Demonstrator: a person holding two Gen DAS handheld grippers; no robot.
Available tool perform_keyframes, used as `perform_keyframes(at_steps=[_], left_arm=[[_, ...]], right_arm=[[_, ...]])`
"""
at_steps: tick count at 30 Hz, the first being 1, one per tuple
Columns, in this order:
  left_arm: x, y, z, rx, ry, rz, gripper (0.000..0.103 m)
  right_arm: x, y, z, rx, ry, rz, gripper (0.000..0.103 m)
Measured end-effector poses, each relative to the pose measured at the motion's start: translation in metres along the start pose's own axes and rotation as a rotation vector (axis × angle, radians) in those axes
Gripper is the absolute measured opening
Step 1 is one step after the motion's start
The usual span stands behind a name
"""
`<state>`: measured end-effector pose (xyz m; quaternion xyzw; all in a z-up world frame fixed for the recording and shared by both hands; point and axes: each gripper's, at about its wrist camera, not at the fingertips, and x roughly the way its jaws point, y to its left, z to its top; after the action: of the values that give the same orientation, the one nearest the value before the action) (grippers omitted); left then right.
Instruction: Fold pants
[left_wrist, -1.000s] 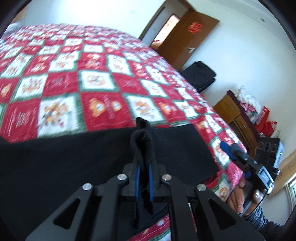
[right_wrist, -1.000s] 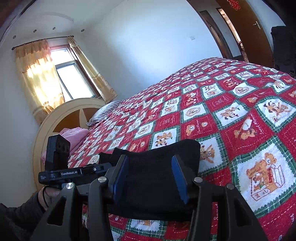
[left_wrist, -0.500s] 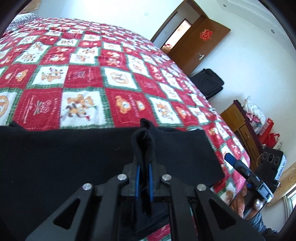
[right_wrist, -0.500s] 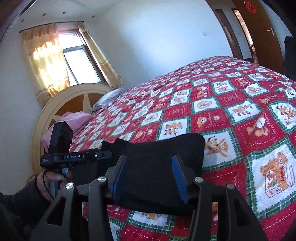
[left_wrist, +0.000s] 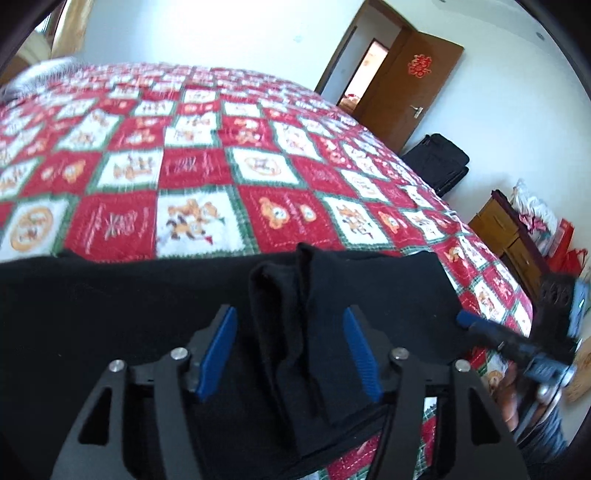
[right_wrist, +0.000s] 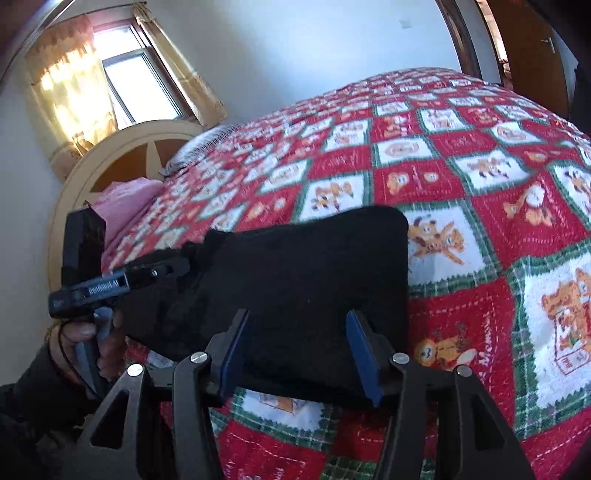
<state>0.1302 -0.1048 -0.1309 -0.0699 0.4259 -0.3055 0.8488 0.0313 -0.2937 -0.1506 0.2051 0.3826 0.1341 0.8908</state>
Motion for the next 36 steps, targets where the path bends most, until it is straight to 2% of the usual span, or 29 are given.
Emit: perform_keyframes(at_steps=[2,5,8,12,17,21,24,30,36], left_arm=[[-0.001,-0.008,0.0,0.039,-0.014,0.025,0.073],[0.006,-0.019,-0.001,0.101,-0.002,0.084,0.074],[0.014,-0.021,-0.004,0.11,0.028,0.121,0.074],[0.021,-0.015,-0.009,0.096,0.055,0.127,0.074],[0.021,-0.02,-0.012,0.12,0.047,0.137,0.077],[0.02,-0.018,-0.011,0.107,0.046,0.129,0.077],[0.019,-0.016,-0.01,0.092,0.045,0.121,0.078],[0.014,-0.014,-0.01,0.083,0.042,0.111,0.078],[0.008,-0.006,-0.008,0.062,0.03,0.11,0.078]], right_arm=[[-0.006,0.007,0.011,-0.015,-0.033,-0.009,0.055],[0.002,0.009,0.031,-0.018,-0.041,-0.079,0.056],[0.024,-0.002,0.044,0.031,-0.001,-0.052,0.056],[0.064,-0.027,0.043,0.137,0.117,-0.065,0.056],[0.059,-0.032,0.04,0.164,0.096,-0.028,0.056],[0.043,-0.007,0.034,0.071,0.048,-0.061,0.056],[0.04,0.017,0.027,0.006,0.046,-0.015,0.056],[0.062,0.045,0.005,-0.064,0.15,0.05,0.056],[0.07,0.056,-0.013,-0.116,0.204,0.047,0.056]])
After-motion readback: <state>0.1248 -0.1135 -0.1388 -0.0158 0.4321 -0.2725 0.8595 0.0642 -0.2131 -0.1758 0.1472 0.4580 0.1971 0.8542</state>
